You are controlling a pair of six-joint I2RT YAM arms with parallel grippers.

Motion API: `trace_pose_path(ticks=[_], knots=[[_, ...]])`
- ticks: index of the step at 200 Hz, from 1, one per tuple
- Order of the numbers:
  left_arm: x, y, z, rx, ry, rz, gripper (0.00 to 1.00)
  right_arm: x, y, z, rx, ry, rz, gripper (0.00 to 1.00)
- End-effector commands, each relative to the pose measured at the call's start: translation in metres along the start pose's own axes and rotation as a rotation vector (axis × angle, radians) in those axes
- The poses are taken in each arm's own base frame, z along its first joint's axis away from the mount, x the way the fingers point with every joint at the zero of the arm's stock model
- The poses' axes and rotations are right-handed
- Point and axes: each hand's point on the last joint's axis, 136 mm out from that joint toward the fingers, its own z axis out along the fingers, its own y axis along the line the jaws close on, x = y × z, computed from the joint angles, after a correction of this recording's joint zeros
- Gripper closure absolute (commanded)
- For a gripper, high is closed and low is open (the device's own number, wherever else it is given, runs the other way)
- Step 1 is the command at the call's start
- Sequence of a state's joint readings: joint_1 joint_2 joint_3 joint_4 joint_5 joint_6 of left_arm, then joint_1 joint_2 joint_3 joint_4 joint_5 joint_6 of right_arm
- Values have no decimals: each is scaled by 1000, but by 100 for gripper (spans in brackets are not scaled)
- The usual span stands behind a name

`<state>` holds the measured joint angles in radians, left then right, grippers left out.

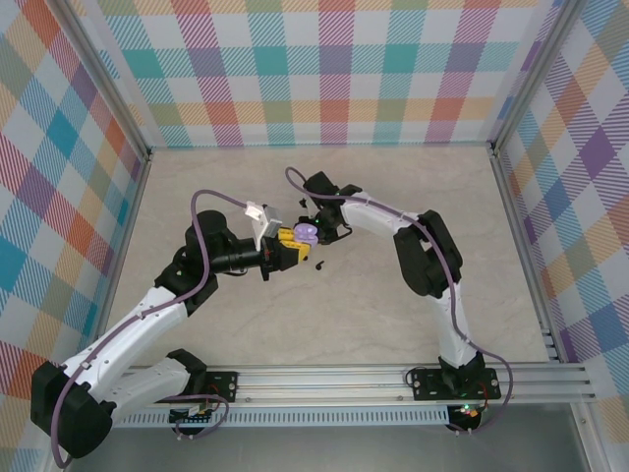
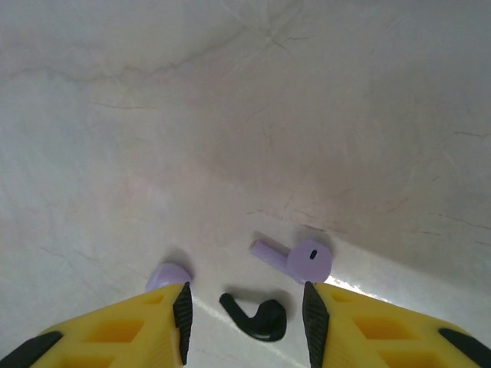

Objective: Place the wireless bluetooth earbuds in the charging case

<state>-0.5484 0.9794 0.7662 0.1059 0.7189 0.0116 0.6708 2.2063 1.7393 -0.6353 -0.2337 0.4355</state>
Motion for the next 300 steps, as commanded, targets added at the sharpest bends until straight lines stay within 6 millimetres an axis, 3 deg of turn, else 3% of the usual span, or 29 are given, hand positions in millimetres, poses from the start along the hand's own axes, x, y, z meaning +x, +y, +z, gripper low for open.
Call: trace_pose_path(ticks=[1, 122, 198, 300], knots=[[-1, -7, -2, 13, -10, -5, 81, 5, -6, 2, 73, 24, 30, 56], [0, -7, -2, 9, -14, -8, 81, 9, -26, 17, 199, 69, 25, 61], [1, -5, -3, -3, -13, -10, 81, 7, -47, 4, 309, 64, 0, 70], [1, -5, -5, -9, -11, -11, 81, 0, -94, -32, 382, 45, 4, 72]])
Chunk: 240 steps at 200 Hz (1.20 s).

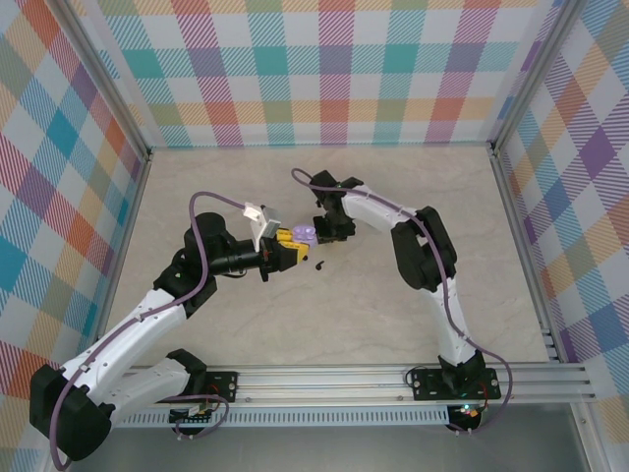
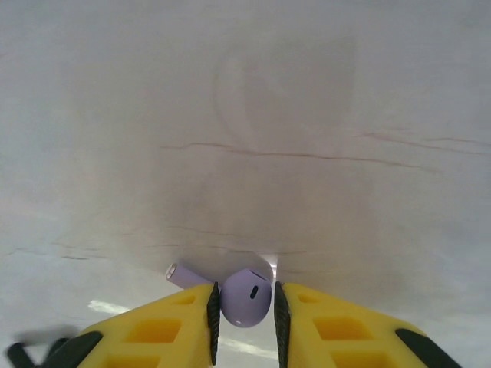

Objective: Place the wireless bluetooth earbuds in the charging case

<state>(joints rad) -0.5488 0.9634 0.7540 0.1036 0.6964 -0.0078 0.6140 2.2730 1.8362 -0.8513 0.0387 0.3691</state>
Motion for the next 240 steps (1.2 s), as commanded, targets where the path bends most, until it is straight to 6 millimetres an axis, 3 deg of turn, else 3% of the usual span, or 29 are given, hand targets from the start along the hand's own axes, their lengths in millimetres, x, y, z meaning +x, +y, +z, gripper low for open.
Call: trace_pose_path(ticks=[1, 27, 83, 108, 151, 240], knots=[[0, -7, -2, 13, -7, 8, 81, 4, -20, -16, 50, 6, -20, 72], [-2, -8, -3, 13, -10, 10, 81, 2, -25, -21, 49, 3, -20, 71], [-5, -9, -4, 14, -10, 15, 81, -4, -4, -44, -66, -33, -33, 66], [-6, -9, -4, 13, -11, 19, 81, 0, -1, -49, -85, -26, -30, 68], [-7, -10, -4, 17, -17, 18, 81, 13, -8, -35, -82, 2, -12, 80], [-7, -9, -3, 16, -17, 20, 81, 12, -27, -9, -9, 27, 28, 87]])
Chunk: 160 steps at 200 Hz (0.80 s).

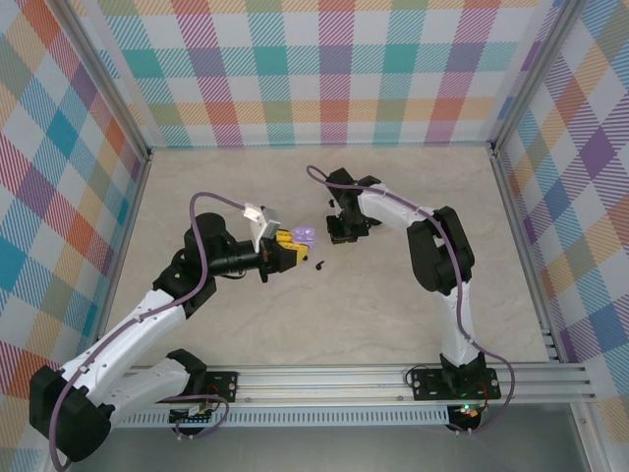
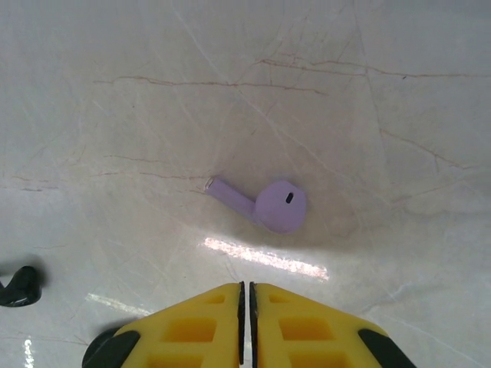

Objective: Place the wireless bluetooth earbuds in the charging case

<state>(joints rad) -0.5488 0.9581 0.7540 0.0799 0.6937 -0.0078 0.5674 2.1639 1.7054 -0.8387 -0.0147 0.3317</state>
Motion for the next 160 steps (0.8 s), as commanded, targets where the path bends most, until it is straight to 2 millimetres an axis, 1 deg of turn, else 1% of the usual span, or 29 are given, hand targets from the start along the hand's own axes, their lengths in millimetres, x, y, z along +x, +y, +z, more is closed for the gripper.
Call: trace_pose_path(ticks=[1, 79, 133, 160], knots=[[-11, -10, -3, 21, -31, 32, 81, -6, -8, 8, 31, 4, 20, 87], [-9, -8, -2, 14, -26, 27, 81, -18, -20, 18, 85, 1, 33, 87], [-9, -8, -2, 14, -25, 27, 81, -27, -19, 22, 94, 1, 9, 86], [-8, -8, -2, 13, -24, 27, 81, -31, -19, 20, 100, -5, -7, 85]])
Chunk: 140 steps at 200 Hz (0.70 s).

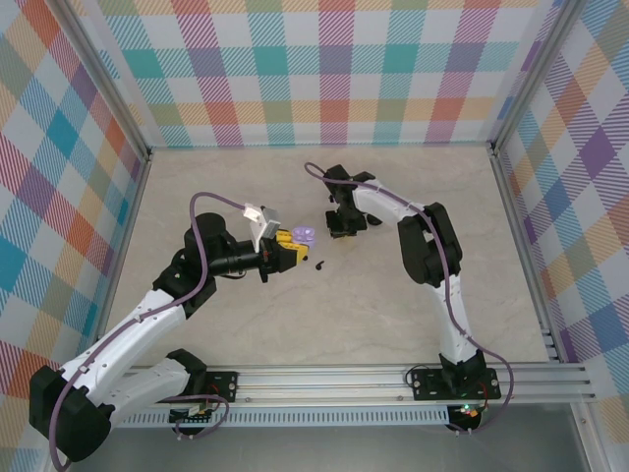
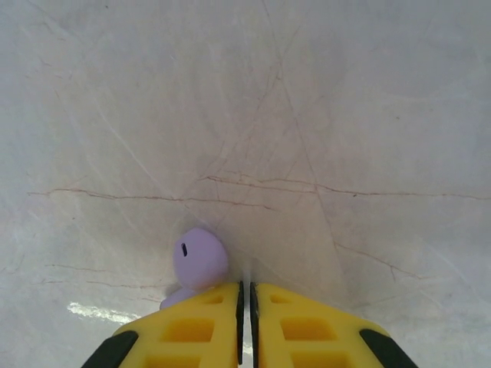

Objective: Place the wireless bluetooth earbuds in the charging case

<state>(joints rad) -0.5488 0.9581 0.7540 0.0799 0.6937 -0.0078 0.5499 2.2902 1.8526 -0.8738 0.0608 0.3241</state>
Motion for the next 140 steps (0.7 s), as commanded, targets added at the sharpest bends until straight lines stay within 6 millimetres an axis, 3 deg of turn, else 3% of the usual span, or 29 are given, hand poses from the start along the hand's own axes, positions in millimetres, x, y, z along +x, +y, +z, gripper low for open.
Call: trace_pose_path(ticks=[1, 35, 89, 140], knots=[[-8, -8, -2, 13, -24, 26, 81, -3, -4, 3, 23, 11, -19, 85], [-10, -8, -2, 10, -27, 27, 81, -6, -4, -3, 27, 3, -31, 83], [-10, -8, -4, 9, -29, 25, 81, -11, 9, -38, -64, -50, -13, 79], [-11, -10, -4, 13, -31, 30, 81, -14, 18, -37, -134, -35, 108, 57]])
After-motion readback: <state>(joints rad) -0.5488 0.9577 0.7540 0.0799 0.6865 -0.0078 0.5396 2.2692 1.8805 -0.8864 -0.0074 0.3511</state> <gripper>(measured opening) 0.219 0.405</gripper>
